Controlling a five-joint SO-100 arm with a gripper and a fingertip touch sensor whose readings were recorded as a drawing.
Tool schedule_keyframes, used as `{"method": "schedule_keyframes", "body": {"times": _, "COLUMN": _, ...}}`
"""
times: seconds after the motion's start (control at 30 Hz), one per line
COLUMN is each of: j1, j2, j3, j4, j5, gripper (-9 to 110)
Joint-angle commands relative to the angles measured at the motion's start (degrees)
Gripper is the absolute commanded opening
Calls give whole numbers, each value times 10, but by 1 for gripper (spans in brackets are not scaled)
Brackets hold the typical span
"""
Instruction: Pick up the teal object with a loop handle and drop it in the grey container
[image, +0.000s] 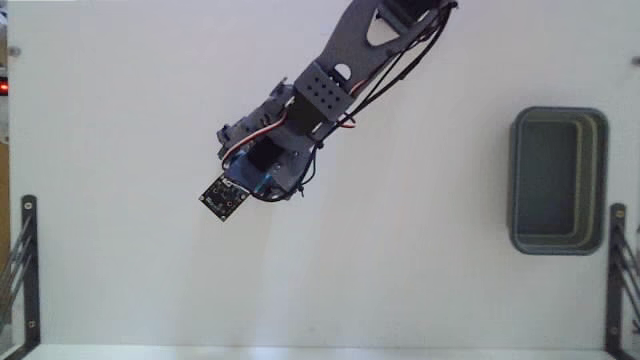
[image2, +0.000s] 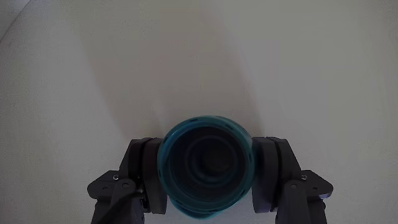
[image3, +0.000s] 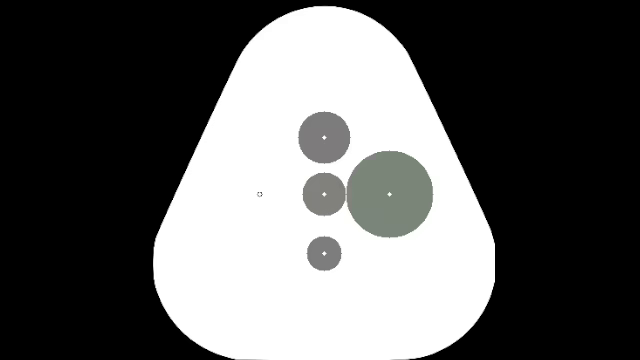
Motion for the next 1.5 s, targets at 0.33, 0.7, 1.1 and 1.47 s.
{"method": "schedule_keyframes", "body": {"times": 0.33, "j1": 15, "j2": 18, "j3": 8, "j4": -3, "j5": 0, "gripper": 73}}
{"method": "schedule_keyframes", "body": {"times": 0.7, "j1": 15, "j2": 18, "j3": 8, "j4": -3, "j5": 0, "gripper": 70}}
{"method": "schedule_keyframes", "body": {"times": 1.1, "j1": 15, "j2": 18, "j3": 8, "j4": -3, "j5": 0, "gripper": 66}}
{"method": "schedule_keyframes", "body": {"times": 1.47, "j1": 15, "j2": 18, "j3": 8, "j4": -3, "j5": 0, "gripper": 63}}
